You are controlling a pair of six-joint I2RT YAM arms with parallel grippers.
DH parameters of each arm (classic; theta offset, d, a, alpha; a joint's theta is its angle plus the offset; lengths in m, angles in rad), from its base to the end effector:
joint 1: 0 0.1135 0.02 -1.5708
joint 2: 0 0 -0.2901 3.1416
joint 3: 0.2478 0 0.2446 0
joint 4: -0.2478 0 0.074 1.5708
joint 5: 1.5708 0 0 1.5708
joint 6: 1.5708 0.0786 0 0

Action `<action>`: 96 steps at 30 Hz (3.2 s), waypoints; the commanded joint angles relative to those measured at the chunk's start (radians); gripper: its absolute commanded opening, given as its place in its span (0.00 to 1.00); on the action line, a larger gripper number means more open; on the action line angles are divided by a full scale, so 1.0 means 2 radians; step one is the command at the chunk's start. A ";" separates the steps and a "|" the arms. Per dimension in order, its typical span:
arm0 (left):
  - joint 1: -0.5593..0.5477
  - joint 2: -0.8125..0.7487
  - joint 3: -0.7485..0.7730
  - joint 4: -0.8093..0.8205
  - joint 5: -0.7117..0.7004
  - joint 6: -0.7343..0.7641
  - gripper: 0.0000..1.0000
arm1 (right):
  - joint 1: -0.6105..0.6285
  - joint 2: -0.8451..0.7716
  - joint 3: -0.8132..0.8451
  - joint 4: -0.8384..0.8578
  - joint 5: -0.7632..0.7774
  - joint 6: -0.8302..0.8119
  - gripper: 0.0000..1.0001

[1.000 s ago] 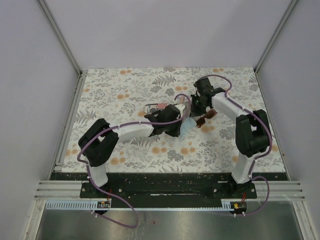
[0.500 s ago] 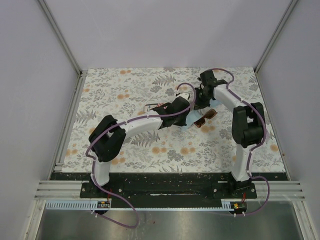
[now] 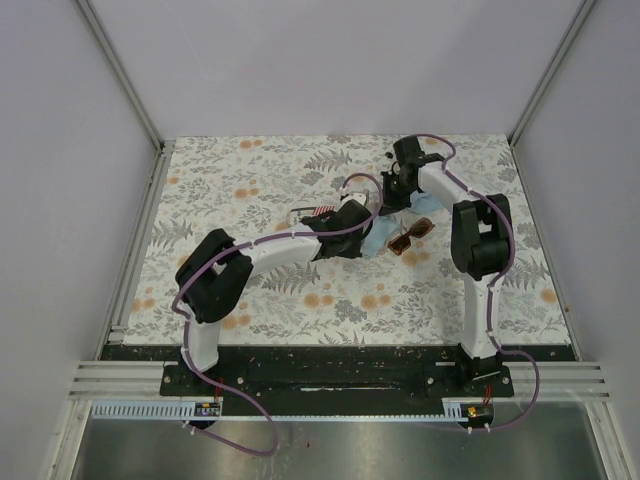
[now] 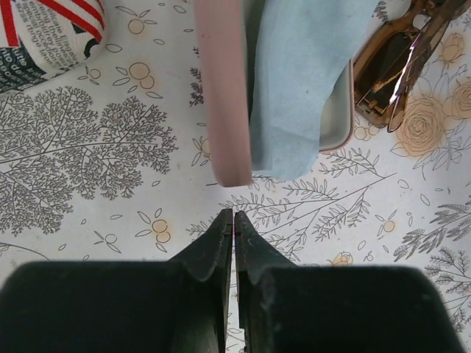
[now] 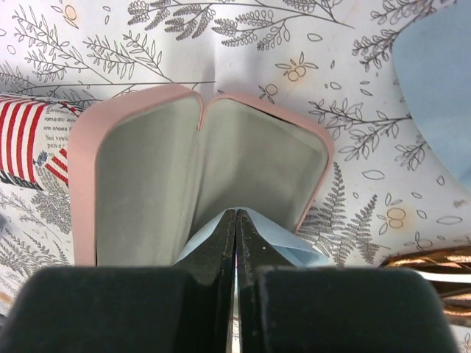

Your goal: Organize the sunglasses

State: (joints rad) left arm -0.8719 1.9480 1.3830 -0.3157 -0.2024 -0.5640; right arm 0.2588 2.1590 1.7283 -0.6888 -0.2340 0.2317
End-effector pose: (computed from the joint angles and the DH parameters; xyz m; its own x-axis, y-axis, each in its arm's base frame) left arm 0.3051 -0.3384 0.1905 -0.7762 0.1097 -0.6209 0.2990 0.9310 -0.2093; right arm 0.4662 0.1423 0.1750 -0.9263 -0.0141 -0.3766 -0.1377 0.9429 0.3032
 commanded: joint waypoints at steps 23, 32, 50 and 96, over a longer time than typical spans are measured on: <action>0.018 -0.102 -0.070 0.034 0.018 -0.010 0.09 | -0.001 0.043 0.135 -0.028 0.004 -0.010 0.45; 0.028 -0.179 -0.111 0.020 0.009 -0.008 0.09 | -0.012 -0.111 -0.028 0.038 0.099 0.106 0.52; 0.029 -0.284 -0.207 0.019 -0.004 -0.020 0.09 | -0.030 -0.221 -0.257 0.107 0.217 0.348 0.69; 0.029 -0.303 -0.240 0.032 -0.010 -0.033 0.09 | -0.028 -0.268 -0.293 0.218 0.054 0.298 0.00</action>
State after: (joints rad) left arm -0.8158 1.3361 0.8730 -0.2901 -0.2146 -0.6266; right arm 0.2020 1.7184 1.1938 -0.3870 -0.0673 0.7578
